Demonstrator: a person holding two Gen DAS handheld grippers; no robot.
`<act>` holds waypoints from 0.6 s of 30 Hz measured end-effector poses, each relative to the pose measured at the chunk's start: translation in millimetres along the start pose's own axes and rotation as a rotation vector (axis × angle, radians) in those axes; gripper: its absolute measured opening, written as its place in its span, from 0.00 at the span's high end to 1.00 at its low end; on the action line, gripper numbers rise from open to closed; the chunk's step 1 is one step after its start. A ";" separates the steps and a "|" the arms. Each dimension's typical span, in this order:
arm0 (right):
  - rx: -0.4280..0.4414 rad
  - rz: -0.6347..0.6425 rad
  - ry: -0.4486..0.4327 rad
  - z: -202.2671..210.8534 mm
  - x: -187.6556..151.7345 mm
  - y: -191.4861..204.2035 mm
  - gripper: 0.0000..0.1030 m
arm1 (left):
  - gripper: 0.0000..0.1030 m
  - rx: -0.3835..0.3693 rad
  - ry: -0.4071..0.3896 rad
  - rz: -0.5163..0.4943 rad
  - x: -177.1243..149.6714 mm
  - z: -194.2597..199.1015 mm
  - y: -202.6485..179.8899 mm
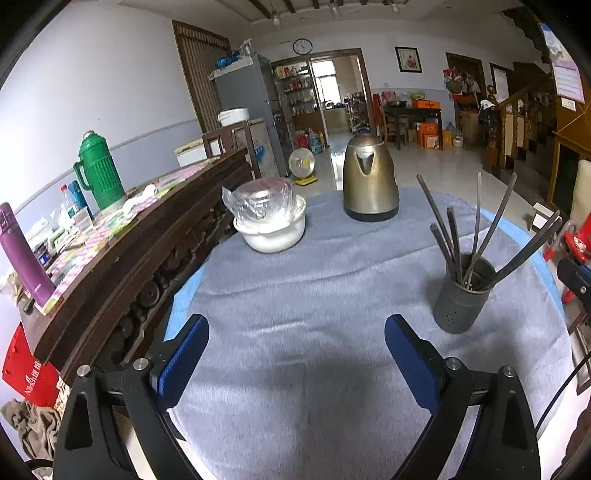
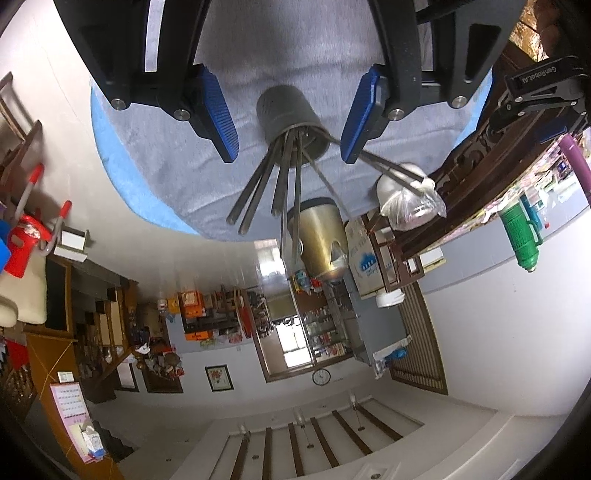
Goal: Organize utensils
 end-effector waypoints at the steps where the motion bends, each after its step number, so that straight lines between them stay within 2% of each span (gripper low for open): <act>1: -0.001 0.005 0.010 -1.3 -3.2 1.4 0.40 | 0.07 0.002 0.010 -0.001 -2.9 -2.1 0.2; 18: 0.011 0.000 0.099 -15.0 -28.5 15.5 0.40 | 0.07 0.010 0.076 -0.005 -27.0 -15.2 2.2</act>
Point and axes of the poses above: each gripper's, at about its wrist camera, not at the fingertips, and z roughly against the way its jaws point, y to its left, x to its top, the point moved 9 cm from there along -z, roughly the way its jaws point, and after that the axes turned 9 degrees about z, right-handed, at the moved point
